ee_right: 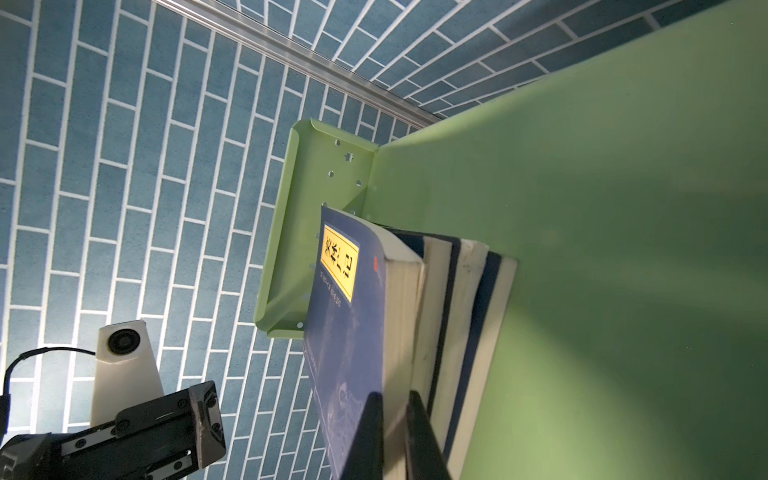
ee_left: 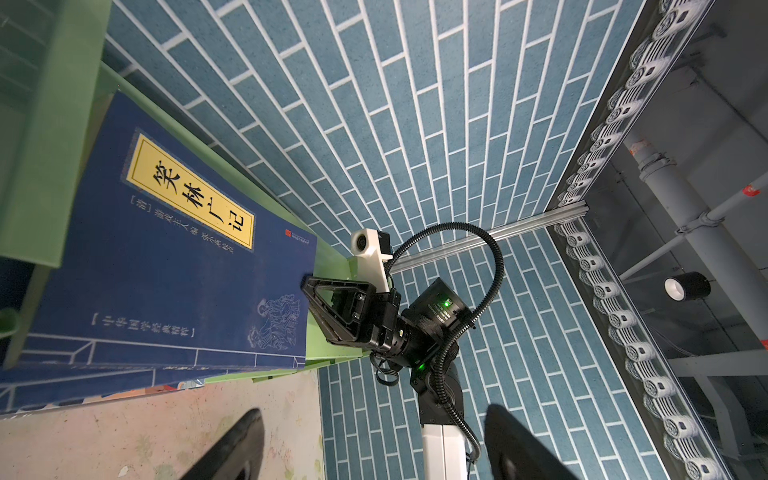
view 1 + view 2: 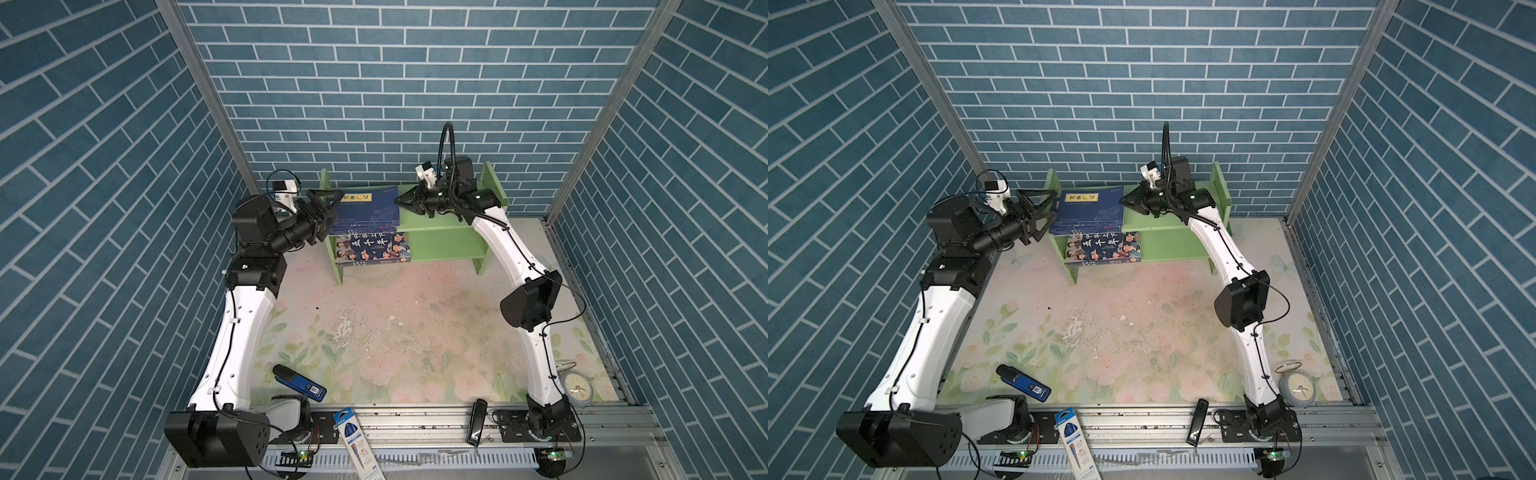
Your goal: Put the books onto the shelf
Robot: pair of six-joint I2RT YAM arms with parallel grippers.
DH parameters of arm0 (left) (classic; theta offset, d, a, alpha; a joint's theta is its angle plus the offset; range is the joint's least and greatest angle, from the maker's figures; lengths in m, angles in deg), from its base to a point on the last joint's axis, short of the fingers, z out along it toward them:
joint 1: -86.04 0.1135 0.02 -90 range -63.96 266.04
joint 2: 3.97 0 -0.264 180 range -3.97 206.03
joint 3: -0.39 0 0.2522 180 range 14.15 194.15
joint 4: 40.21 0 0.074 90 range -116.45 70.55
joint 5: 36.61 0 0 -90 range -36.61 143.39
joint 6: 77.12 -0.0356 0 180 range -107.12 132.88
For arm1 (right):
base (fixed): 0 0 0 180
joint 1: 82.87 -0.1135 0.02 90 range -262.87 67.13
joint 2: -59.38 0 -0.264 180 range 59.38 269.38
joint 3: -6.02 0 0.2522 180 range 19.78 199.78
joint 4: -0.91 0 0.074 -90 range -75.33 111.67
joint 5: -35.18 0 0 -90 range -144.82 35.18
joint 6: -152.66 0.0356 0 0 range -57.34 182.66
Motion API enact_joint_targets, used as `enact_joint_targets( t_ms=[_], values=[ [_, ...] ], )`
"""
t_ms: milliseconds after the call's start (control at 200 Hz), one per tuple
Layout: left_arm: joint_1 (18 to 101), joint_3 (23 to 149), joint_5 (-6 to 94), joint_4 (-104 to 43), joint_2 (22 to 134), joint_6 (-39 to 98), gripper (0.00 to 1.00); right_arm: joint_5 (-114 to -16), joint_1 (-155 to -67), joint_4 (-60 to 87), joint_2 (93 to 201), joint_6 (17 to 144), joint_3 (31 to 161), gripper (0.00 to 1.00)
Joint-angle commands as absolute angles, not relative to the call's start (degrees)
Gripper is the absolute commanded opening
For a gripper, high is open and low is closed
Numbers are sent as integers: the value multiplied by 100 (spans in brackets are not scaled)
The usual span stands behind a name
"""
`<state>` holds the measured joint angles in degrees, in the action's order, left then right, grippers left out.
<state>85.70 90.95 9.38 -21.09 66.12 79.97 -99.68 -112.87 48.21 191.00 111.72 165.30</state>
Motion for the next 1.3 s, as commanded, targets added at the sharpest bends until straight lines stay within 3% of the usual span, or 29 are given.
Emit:
enact_joint_targets(
  t_ms=[0,460,625,770,850,905,1045,1295],
  values=[
    [8604,9088,883,-2182,6564,7915,85,-10179,-11332,4439,19262,11173,16734,5],
    [8604,9123,877,-2207,6581,7915,85,-10404,-11423,4280,19465,11276,16973,5],
    [8604,9097,894,-2215,6596,7631,85,-10392,-11423,4247,19470,11322,16981,10],
    [8604,9434,971,-1423,6650,5977,88,-10168,-11384,4408,19396,11249,16974,28],
    [8604,9839,1060,-524,6741,4560,90,-10048,-11354,4429,19309,11224,16954,33],
    [8604,9990,1154,-132,6758,3669,96,-9948,-11332,4434,19227,11214,16931,34],
    [8604,9699,1744,49,6480,1737,99,-9720,-11258,4421,18963,11127,16853,35],
    [8658,9033,2293,302,6367,-880,100,-9559,-11143,4275,18324,11036,16597,36]
  ],
)
